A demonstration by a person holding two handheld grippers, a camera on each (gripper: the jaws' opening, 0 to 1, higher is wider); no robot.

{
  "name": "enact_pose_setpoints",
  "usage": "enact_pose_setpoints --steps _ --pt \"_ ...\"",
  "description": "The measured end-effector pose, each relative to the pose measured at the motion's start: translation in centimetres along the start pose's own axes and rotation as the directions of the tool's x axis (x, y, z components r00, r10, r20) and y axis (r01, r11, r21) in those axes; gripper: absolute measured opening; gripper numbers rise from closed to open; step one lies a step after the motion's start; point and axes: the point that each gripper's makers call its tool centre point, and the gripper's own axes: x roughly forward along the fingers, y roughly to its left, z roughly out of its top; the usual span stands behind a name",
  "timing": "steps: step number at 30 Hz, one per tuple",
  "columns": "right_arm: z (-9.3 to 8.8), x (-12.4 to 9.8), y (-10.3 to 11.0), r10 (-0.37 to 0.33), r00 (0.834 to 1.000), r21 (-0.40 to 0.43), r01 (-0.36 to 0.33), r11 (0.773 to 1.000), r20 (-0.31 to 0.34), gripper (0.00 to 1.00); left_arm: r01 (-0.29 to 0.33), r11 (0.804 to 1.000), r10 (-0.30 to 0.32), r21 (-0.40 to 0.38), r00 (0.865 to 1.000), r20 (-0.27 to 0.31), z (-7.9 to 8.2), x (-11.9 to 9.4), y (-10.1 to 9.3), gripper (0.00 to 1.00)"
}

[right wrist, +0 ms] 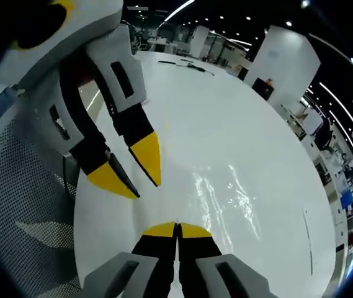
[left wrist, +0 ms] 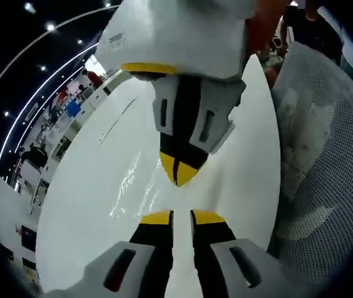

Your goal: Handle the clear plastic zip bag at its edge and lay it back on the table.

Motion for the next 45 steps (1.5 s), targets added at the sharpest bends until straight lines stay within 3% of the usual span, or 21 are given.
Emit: enact_pose_setpoints --steps 13,20,31,45 --pt "0.5 -0.7 -0.6 -0.006 1.000 -0.021 0.007 1.000 0.004 0.00 -0.007 0.999 0.006 0.042 1.000 0.011 0.9 1.1 0.7 0.08" --pt "0.6 -0.8 -0.9 -0.008 1.000 -0.023 0.008 1.000 0.010 0.00 -0.007 0.995 0.010 0.096 1.000 -0.022 0.1 1.9 0.7 0.03" --pt "0.7 -1.0 -0.8 -0.006 1.000 -0.015 0.006 1.000 0.010 0.00 -0.008 0.992 0.012 0.123 0.999 -0.030 0.4 1.9 0.6 0.00" --pt "0.4 -0.7 -1.7 -0.047 0.999 0.042 0.046 0.998 0.008 0.00 0.034 0.989 -0.027 0.141 0.998 -0.048 -0.2 2.3 -1.0 0.00"
